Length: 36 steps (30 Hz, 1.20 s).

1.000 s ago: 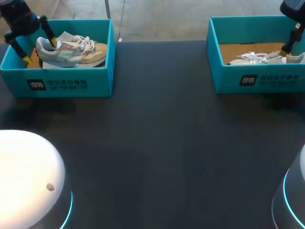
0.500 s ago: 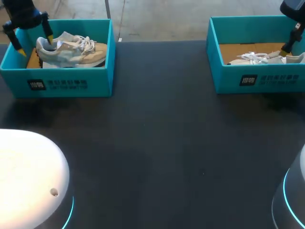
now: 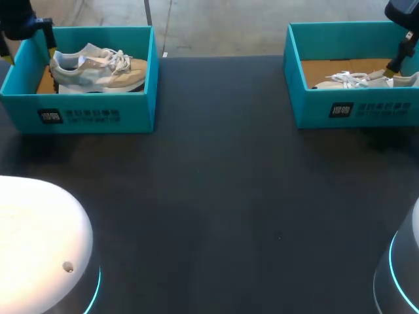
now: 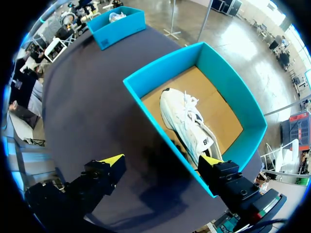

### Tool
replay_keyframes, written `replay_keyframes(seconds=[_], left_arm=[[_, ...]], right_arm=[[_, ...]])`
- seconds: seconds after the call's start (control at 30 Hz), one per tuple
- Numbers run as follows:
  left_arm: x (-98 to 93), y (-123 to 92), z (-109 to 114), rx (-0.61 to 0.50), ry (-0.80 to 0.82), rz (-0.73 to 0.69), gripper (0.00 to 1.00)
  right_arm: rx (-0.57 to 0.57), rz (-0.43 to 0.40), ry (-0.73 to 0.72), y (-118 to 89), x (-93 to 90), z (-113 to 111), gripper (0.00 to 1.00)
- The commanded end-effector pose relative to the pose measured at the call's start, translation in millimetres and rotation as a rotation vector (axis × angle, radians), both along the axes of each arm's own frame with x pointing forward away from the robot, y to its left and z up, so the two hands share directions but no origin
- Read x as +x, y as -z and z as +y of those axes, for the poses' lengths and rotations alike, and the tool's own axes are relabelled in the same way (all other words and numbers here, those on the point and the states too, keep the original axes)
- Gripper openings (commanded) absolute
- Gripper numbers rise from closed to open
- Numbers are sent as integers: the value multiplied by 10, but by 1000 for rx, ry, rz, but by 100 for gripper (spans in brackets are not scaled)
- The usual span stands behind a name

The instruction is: Take the shoe out of the shoebox, open the shoe tongue, remove and reinsert the insole, then place the shoe into the shoebox

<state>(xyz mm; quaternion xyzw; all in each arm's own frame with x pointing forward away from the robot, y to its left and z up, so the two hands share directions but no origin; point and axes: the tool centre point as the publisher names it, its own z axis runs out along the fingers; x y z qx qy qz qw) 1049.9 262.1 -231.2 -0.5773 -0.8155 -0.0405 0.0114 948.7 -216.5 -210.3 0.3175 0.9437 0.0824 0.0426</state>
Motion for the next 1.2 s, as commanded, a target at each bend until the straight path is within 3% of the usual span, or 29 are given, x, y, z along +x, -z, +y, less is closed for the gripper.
replay_keyframes(seconds=[0.03, 0.23, 0.3, 0.8, 0.87, 1.2], left_arm=[[189, 144, 94, -31, 65, -29, 100], [363, 201, 114, -61, 165, -40, 100], [452, 239, 104, 19, 177, -64, 100], [453, 273, 90, 32, 210, -65, 100], [480, 291, 77, -21, 263, -57, 100], [806, 462, 103, 21, 339, -53, 100]], right_arm=[[0, 0, 0, 1, -1, -2, 100], [0, 0, 0, 1, -1, -2, 100], [0, 0, 0, 1, -1, -2, 100], [0, 0, 0, 1, -1, -2, 100], [0, 0, 0, 1, -1, -2, 100], [0, 0, 0, 1, -1, -2, 100]])
